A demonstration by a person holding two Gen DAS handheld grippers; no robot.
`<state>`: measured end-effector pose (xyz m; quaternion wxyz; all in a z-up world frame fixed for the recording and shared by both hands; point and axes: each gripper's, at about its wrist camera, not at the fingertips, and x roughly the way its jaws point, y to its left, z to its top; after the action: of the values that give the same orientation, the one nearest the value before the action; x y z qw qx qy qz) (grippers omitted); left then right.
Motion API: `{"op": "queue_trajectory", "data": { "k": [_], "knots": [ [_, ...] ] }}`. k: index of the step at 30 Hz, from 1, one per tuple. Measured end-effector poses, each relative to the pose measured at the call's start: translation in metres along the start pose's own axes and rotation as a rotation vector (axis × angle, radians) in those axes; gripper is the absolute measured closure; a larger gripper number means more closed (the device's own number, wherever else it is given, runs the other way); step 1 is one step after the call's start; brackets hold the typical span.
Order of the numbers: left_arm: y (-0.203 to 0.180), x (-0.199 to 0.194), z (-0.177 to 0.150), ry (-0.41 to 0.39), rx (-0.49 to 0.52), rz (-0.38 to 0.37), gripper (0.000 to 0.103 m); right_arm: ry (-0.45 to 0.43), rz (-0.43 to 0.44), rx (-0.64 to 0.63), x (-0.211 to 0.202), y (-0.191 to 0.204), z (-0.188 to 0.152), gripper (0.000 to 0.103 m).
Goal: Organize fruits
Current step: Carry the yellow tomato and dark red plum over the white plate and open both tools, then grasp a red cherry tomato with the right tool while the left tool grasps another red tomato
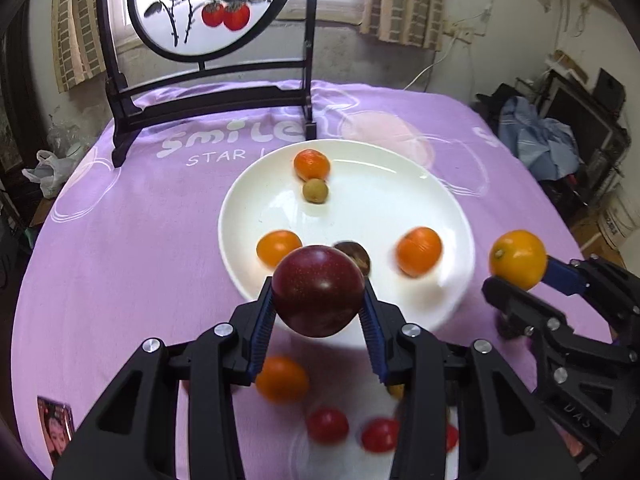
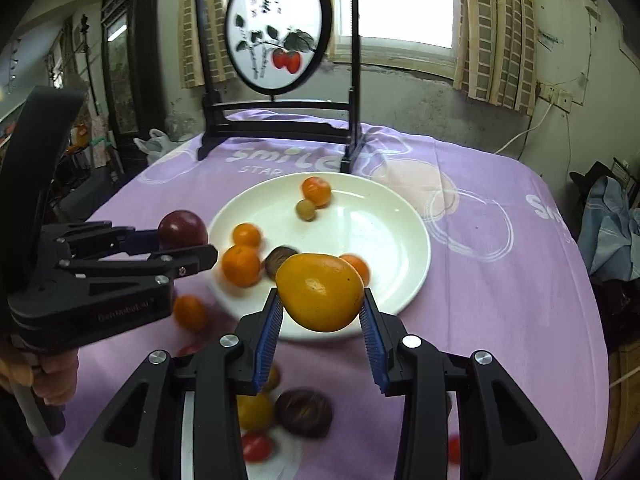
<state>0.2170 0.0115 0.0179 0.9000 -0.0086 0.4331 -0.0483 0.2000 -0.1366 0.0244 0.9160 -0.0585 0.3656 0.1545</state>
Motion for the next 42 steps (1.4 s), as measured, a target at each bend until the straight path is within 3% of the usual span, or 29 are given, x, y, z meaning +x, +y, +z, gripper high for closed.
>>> {"op": "queue_trajectory", "data": {
  "k": [5,10,11,13,14,15,18,22,34,36,42],
  "knots": [
    [-0.004,0.04,0.027,0.02,-0.017,0.016,0.063,0.061,-0.019,0.059,0.053,-0.022,0.022,0.063],
    [-0.01,0.068,0.036,0.042,-0.019,0.018,0.062,0.089,0.014,0.132,0.083,-0.034,0.02,0.061],
    [-0.012,0.073,0.037,0.05,-0.023,0.023,0.06,0.085,0.018,0.152,0.085,-0.037,0.02,0.049],
    [-0.011,0.074,0.038,0.036,-0.04,0.047,0.051,0.09,0.018,0.181,0.085,-0.041,0.019,0.047],
    [-0.01,0.072,0.038,0.029,-0.051,0.072,0.04,0.095,0.028,0.192,0.084,-0.044,0.018,0.047],
    [-0.009,0.069,0.037,0.021,-0.063,0.084,0.034,0.1,0.037,0.199,0.082,-0.047,0.017,0.047],
    [-0.01,0.056,0.033,0.006,-0.061,0.05,0.033,0.099,0.038,0.191,0.071,-0.047,0.011,0.046],
    [-0.019,0.032,0.018,-0.03,-0.022,0.064,0.031,0.089,0.054,0.185,0.051,-0.045,0.0,0.043],
    [-0.039,-0.037,-0.074,-0.058,0.06,0.064,0.018,0.047,0.007,0.13,-0.031,-0.029,-0.066,0.037],
    [-0.037,-0.043,-0.088,-0.049,0.045,0.063,0.016,0.0,-0.014,0.118,-0.051,-0.024,-0.081,0.027],
    [-0.026,-0.058,-0.126,-0.026,-0.014,0.051,0.016,-0.003,-0.024,0.088,-0.08,-0.012,-0.121,0.019]
  ]
}}
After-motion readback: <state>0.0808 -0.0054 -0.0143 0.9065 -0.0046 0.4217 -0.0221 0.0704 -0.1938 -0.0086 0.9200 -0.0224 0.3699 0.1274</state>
